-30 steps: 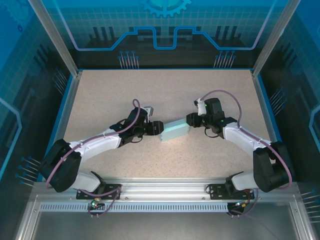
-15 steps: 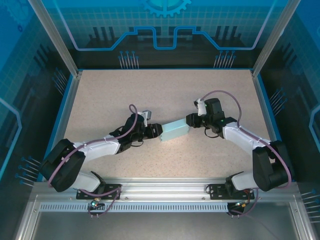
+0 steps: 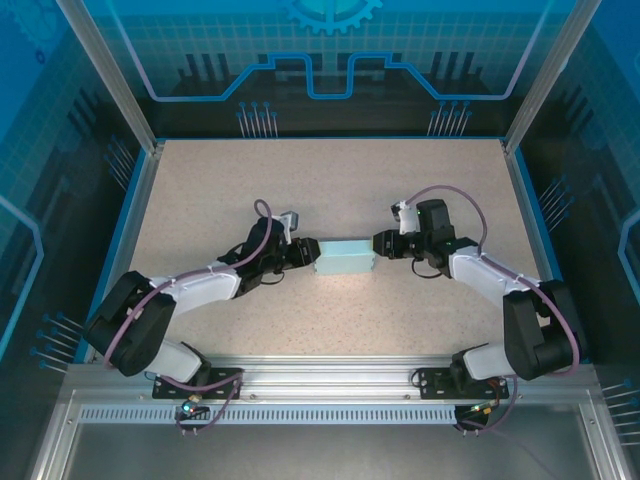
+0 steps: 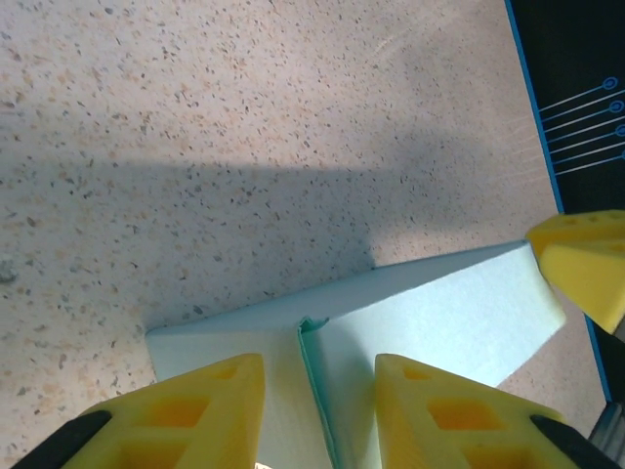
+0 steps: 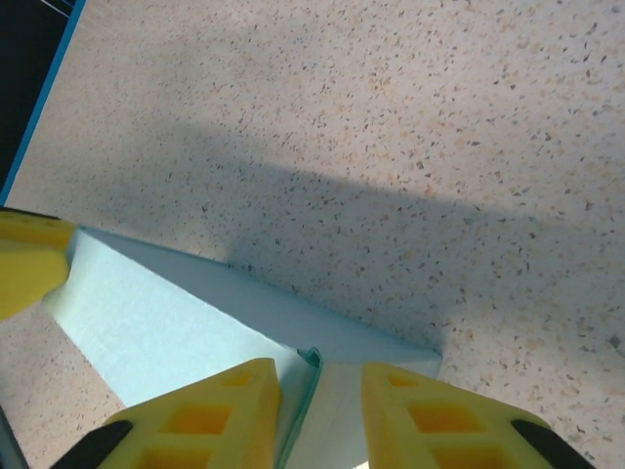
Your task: Fold the paper box
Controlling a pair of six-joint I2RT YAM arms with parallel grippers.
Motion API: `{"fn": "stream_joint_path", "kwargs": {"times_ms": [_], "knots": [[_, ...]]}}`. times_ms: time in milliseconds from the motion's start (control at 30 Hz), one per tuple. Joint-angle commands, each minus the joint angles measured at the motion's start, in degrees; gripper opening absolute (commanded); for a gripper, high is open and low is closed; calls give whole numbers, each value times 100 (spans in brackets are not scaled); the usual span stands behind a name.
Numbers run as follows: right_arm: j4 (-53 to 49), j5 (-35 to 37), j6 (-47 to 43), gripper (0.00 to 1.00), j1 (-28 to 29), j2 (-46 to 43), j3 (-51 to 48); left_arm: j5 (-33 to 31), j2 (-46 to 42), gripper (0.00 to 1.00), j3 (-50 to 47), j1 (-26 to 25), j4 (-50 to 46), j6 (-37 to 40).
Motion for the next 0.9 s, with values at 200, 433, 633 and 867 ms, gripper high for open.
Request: {"fn": "stream_joint_path", "kwargs": {"times_ms": [200,433,633,867], "knots": [[-1039,-582,25,38,-19,60,-447,-106,263,35,-210,27,-1014,345],[-1226,-504,-107,34,4,314,-368,-17,239,35,-220,26,-1070,420],[-1584,675,-284,25,285,265,-541,-56,162,34,-674,19,-1014,335],[-1319,363,-183,30,351,129,-97,-172,277,33,-625,-80,-1063,516]]}}
